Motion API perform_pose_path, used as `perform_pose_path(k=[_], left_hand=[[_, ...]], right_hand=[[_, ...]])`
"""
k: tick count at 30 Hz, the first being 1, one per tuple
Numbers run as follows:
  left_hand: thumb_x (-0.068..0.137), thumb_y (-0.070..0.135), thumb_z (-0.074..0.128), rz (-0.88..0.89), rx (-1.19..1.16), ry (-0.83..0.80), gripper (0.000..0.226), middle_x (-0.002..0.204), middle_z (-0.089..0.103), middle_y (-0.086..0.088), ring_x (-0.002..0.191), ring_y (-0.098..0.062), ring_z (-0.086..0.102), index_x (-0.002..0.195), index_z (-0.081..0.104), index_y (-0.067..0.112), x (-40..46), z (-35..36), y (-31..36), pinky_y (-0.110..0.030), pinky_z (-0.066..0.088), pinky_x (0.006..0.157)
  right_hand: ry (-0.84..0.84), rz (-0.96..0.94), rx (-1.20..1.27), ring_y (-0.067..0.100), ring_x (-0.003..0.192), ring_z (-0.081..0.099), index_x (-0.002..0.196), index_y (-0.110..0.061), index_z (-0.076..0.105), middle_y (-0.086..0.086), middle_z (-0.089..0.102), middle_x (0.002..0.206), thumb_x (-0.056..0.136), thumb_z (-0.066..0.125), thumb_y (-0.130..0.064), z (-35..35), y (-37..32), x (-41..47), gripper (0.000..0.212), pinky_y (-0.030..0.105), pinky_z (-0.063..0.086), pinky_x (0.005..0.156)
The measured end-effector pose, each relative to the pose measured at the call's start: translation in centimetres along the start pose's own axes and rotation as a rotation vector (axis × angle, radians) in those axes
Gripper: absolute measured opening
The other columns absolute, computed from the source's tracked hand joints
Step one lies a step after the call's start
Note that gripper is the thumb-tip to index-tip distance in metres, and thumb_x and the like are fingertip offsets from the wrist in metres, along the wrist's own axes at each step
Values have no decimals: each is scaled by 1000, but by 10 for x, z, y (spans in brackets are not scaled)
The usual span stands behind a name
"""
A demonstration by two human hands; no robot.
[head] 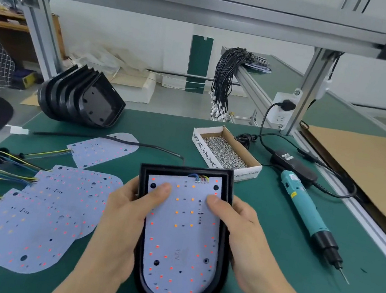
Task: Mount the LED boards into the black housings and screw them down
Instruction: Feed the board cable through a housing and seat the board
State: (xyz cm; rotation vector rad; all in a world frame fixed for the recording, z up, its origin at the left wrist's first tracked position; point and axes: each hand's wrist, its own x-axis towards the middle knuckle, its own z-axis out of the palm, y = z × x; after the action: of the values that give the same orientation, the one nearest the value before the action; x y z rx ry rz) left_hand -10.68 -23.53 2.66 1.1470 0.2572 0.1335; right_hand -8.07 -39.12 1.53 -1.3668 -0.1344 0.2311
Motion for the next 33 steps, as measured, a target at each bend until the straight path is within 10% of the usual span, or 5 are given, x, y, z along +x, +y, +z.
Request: perform_pose_path(k=[5,11,19,29,33], left_hand=[[79,9,72,154,165,108,16,66,70,-3,59,-20,65,65,70,17,-3,2,-5,-29,54,51],[59,25,78,-16,79,-48,38,93,75,-11,82,-28,73,93,75,8,-1,-5,1,-28,56,58],[54,17,84,-39,125,-258,41,99,75,-8,92,-26,72,95,77,21,-7,-15,15,-30,59,74],[68,18,79,86,214,-472,30,105,74,-6,98,-13,69,98,76,18,-12,-5,21,-14,51,75],[67,23,79,103,207,-447,33,101,75,-4,94,-12,70,99,76,20,-11,-7,23,-14,52,73]], right_hand=[[-9,59,32,24,87,72,98,-8,70,7,75,97,93,57,-15,6,3,-3,15,29,57,72],[47,-72,-15,35,89,70,92,-8,70,14,74,95,88,64,-13,13,4,-4,8,44,56,80],[-457,340,207,31,123,54,126,-5,61,18,58,132,74,49,-79,-26,-11,14,91,43,36,108],[-264,496,262,20,69,50,74,-14,69,5,56,73,88,57,-38,15,-31,45,30,30,36,78],[-179,380,269,9,49,30,72,-18,59,-7,43,43,75,64,-37,15,-33,51,20,27,11,59]])
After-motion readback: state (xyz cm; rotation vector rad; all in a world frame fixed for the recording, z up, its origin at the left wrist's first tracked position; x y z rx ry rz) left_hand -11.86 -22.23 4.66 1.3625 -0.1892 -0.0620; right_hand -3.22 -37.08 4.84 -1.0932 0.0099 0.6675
